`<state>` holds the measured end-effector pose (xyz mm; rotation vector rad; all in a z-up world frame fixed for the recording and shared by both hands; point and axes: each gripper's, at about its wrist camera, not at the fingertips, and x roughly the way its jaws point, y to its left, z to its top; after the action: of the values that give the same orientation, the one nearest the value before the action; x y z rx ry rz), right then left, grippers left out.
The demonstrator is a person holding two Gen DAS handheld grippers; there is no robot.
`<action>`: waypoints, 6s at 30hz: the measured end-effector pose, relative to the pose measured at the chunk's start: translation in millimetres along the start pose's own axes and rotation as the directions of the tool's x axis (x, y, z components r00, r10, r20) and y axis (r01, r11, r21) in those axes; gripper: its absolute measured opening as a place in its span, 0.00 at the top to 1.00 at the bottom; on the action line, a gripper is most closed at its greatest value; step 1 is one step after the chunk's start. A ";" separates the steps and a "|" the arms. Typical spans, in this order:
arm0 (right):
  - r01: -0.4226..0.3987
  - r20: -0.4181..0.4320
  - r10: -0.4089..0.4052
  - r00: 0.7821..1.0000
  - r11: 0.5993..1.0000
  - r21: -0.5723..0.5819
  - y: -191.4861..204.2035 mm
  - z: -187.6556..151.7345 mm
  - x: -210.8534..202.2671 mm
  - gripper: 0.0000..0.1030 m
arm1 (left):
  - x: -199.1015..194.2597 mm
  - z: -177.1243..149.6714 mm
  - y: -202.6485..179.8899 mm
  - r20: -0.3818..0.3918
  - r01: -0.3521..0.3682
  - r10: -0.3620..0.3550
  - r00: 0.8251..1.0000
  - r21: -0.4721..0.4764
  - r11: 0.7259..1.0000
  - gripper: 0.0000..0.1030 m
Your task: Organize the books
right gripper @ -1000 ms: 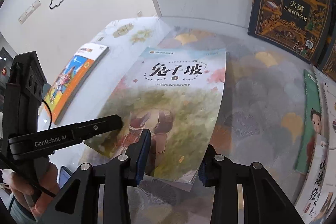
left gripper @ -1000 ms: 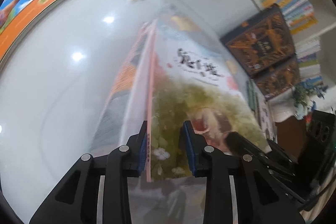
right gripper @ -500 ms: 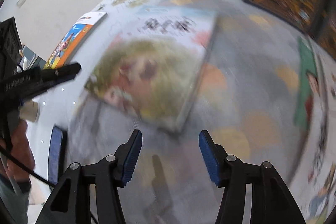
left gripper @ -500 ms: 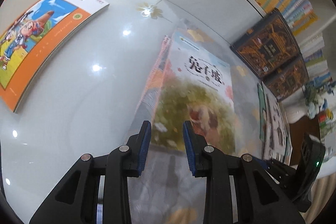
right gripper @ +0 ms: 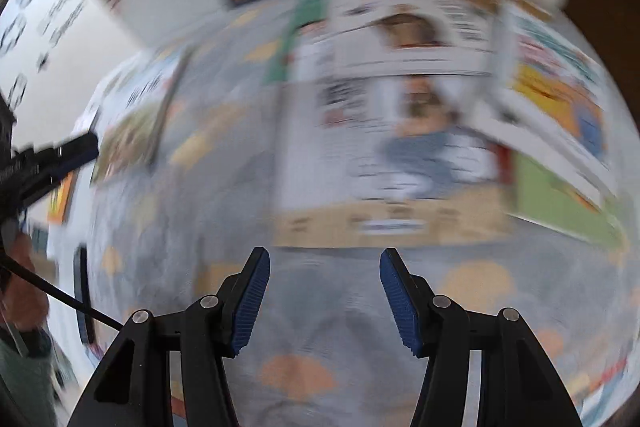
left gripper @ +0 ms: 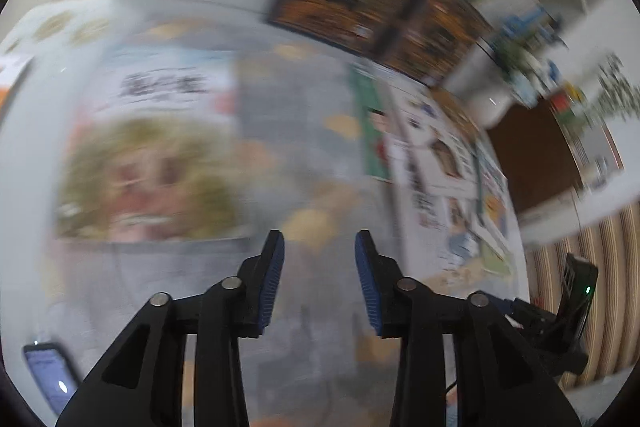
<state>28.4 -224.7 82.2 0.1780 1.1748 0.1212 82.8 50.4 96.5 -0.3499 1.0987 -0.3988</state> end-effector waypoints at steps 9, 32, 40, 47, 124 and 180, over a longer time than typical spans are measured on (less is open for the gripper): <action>0.050 0.151 -0.096 0.984 0.958 0.281 -120.5 -3.0 -63.5 0.46 | 51.5 15.9 -122.2 -0.086 0.131 -0.116 0.990 0.192 0.973 0.64; -0.097 0.102 0.060 0.993 0.906 0.412 -287.0 76.0 -9.1 0.46 | 227.4 38.4 -268.8 -0.271 0.147 -0.095 0.958 0.180 0.973 0.64; -0.050 0.076 0.025 0.997 0.937 0.346 -281.8 78.4 -12.2 0.46 | 226.7 22.2 -275.9 -0.292 0.170 -0.110 0.950 0.189 0.967 0.64; -0.123 0.010 0.126 0.992 0.945 0.302 -247.4 49.9 -26.8 0.46 | 191.3 -37.1 -260.8 -0.363 0.251 -0.169 0.916 0.191 0.949 0.64; -0.095 0.049 0.081 0.996 0.846 0.525 -166.7 -95.9 -28.3 0.53 | 121.2 -99.2 -150.6 -0.356 0.407 -0.336 0.872 0.147 0.901 0.77; -0.036 0.206 0.013 0.978 0.993 0.111 -47.2 -37.7 -111.7 0.73 | 30.1 -52.3 -181.5 -0.178 0.450 -0.415 0.892 0.288 0.845 0.82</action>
<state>-48.9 -289.0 159.7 0.2991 0.9739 0.0558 22.4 -126.8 135.2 -0.2853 1.0340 -1.0024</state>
